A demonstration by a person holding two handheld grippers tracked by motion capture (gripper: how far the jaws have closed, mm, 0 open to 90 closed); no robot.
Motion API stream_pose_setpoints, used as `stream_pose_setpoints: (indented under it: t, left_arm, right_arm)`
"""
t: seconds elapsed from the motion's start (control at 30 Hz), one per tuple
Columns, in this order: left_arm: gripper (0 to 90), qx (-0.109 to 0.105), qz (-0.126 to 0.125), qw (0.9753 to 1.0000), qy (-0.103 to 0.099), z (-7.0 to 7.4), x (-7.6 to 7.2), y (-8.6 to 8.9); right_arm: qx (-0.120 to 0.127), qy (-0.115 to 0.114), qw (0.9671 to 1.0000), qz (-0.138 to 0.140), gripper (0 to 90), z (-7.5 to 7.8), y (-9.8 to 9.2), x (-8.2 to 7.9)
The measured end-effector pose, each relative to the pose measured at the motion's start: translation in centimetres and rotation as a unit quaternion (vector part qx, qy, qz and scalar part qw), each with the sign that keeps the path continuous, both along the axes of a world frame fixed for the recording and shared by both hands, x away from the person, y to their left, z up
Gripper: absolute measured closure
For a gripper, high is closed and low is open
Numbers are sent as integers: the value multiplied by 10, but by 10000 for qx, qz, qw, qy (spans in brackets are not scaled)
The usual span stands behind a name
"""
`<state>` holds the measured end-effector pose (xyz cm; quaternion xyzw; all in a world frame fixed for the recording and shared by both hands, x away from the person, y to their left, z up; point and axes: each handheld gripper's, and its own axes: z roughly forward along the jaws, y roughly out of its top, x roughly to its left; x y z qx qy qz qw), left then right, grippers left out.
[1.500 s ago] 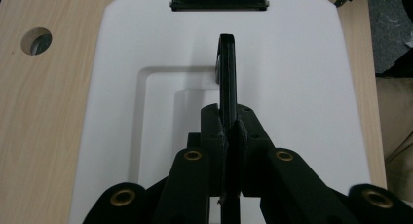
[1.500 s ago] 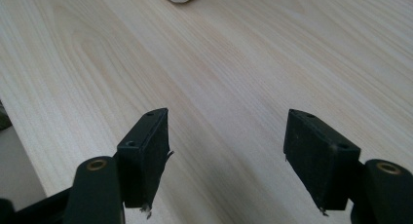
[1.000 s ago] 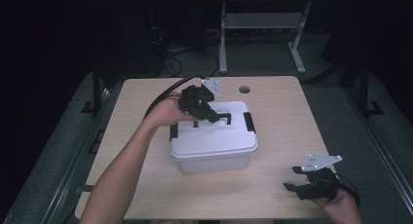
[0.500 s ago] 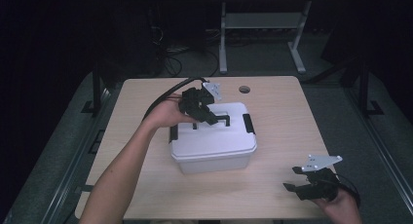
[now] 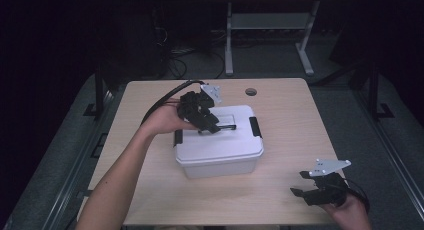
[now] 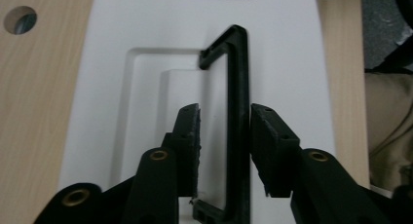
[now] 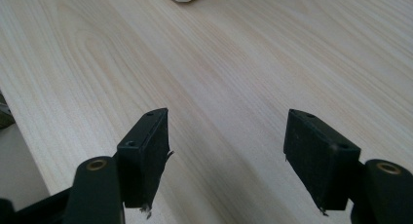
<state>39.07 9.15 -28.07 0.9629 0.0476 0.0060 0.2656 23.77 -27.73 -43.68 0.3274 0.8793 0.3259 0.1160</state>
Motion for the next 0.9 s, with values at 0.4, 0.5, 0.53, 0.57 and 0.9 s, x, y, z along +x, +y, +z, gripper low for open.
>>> stream_pose_setpoints:
  t: [0.4,0.5,0.53,0.57,0.9]
  left_arm:
    - [500,-104,296,9995,-57,7,-10,26]
    - [494,-88,333,9994,-59,7,-10,31]
    - [488,-97,367,9993,-38,7,-11,32]
    - [479,-97,378,9992,-40,7,-11,33]
    - [454,-154,470,9987,-154,12,-19,48]
  right_arm:
    - [-51,-13,10000,60,324,0,5,3]
    - [-54,-9,10000,43,321,0,6,4]
    - [-53,-3,10000,46,320,0,6,4]
    - [-71,-19,10000,44,320,0,6,4]
    - [-96,-72,9999,17,309,2,8,4]
